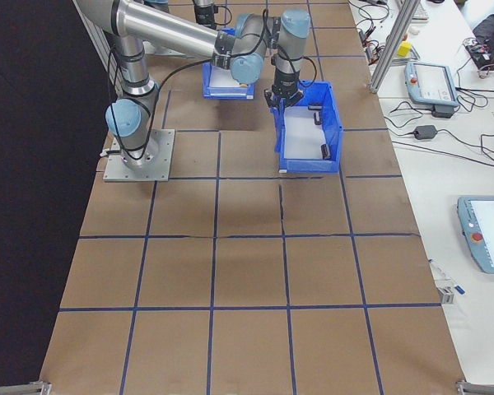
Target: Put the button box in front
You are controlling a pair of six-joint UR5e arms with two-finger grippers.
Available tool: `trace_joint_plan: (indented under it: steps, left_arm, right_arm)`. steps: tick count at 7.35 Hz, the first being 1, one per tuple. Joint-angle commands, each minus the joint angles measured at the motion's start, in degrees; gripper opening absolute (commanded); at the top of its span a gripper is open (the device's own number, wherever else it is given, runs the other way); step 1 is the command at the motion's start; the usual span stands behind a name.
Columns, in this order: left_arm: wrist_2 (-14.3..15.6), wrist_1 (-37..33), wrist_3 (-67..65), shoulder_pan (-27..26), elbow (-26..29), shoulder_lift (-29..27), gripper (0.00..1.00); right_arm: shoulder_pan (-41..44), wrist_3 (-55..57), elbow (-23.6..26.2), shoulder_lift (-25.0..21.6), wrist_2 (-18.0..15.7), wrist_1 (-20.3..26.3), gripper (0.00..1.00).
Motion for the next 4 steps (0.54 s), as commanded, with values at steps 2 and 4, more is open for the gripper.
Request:
trace_joint_plan:
  steps: [2,4]
  left_arm:
    - [0.7,0.1,4.4,5.8,14.7,-14.8,0.0]
    - [0.8,0.4,3.9,5.7,27.6,-27.5,0.0]
  right_arm:
    - [-4.8,-4.7,6.2,-5.4,0.2,-0.1,0.08]
    - [-5.0,-5.5,7.2,-5.7,0.3,-0.1,0.08]
